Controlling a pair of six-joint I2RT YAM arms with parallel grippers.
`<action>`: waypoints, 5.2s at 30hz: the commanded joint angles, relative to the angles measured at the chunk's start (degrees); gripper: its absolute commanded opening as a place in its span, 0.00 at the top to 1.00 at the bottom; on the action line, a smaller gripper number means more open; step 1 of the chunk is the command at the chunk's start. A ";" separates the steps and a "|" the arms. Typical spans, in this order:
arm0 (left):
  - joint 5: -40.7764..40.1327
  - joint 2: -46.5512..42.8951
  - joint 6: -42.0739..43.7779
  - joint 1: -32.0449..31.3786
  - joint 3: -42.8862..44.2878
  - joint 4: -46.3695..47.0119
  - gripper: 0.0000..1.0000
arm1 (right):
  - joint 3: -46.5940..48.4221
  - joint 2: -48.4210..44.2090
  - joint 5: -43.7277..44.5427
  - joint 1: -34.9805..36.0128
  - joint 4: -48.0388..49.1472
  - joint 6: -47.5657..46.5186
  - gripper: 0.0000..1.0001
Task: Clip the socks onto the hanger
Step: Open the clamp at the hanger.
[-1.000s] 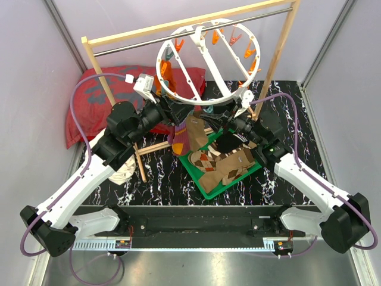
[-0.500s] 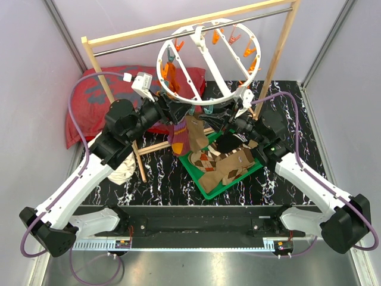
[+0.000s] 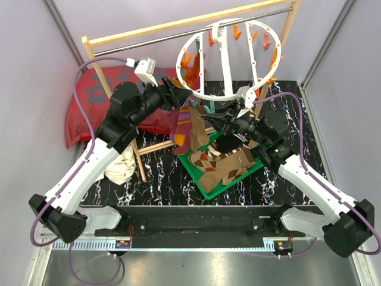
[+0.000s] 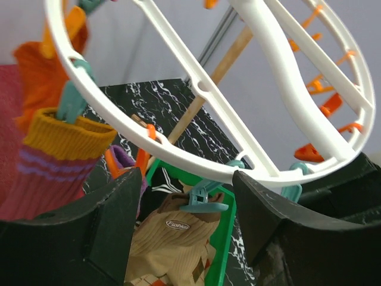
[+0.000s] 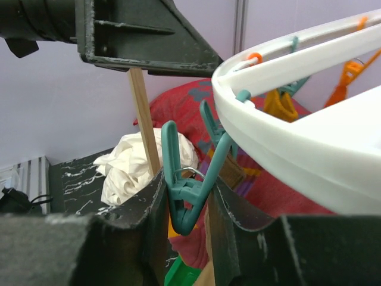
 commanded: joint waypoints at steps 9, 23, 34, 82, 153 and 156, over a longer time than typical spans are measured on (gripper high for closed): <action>1.44 -1.93 0.29 2.34 4.35 -0.87 0.33 | 8.18 4.61 20.67 13.71 -2.96 -11.77 0.88; -6.20 -13.82 -0.78 -5.81 -4.89 -4.91 0.32 | 7.83 8.56 39.39 21.62 1.17 -15.91 0.87; -16.75 -11.53 -2.62 -9.70 -5.07 -6.84 0.39 | 8.36 10.23 43.62 25.23 1.17 -18.90 0.86; -13.33 -7.66 -7.36 -11.63 -5.86 0.70 0.85 | -9.39 5.93 23.41 13.28 29.03 18.09 0.47; -30.19 -3.09 -4.12 -16.02 2.40 -9.66 0.31 | -8.43 9.09 15.32 8.00 29.30 14.06 1.00; -30.46 -1.87 -4.29 -16.11 3.80 -9.57 0.32 | -8.34 9.18 15.85 8.36 28.68 13.09 1.00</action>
